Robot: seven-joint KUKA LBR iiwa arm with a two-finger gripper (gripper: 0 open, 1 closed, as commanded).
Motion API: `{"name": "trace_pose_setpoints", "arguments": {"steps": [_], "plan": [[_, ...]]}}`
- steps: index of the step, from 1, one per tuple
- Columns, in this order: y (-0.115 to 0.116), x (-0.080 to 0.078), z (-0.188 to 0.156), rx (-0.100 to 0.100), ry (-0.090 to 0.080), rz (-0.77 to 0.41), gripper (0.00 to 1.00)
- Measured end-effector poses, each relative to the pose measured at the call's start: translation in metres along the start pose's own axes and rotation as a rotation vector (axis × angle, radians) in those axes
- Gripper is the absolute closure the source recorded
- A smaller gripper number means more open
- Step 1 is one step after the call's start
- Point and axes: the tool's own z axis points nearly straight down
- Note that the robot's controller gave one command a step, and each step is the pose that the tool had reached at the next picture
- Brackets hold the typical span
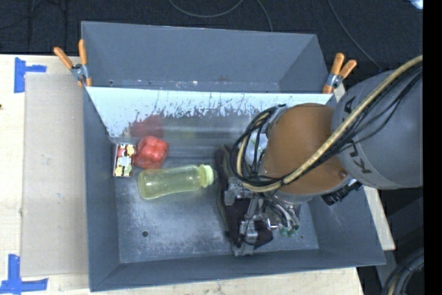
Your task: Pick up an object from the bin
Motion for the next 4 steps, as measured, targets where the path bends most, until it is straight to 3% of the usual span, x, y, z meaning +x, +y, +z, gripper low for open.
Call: {"name": "trace_pose_setpoints", "arguments": {"steps": [1, 2, 3, 4], "plan": [[0.0, 0.0, 0.0, 0.0, 0.0, 0.0, 0.0], [-0.021, -0.033, 0.018, 0.0, -0.002, -0.078, 0.0], [-0.05, -0.028, 0.036, 0.0, -0.001, -0.259, 0.0], [-0.075, -0.022, 0.072, -0.002, -0.001, -0.582, 1.0]]}}
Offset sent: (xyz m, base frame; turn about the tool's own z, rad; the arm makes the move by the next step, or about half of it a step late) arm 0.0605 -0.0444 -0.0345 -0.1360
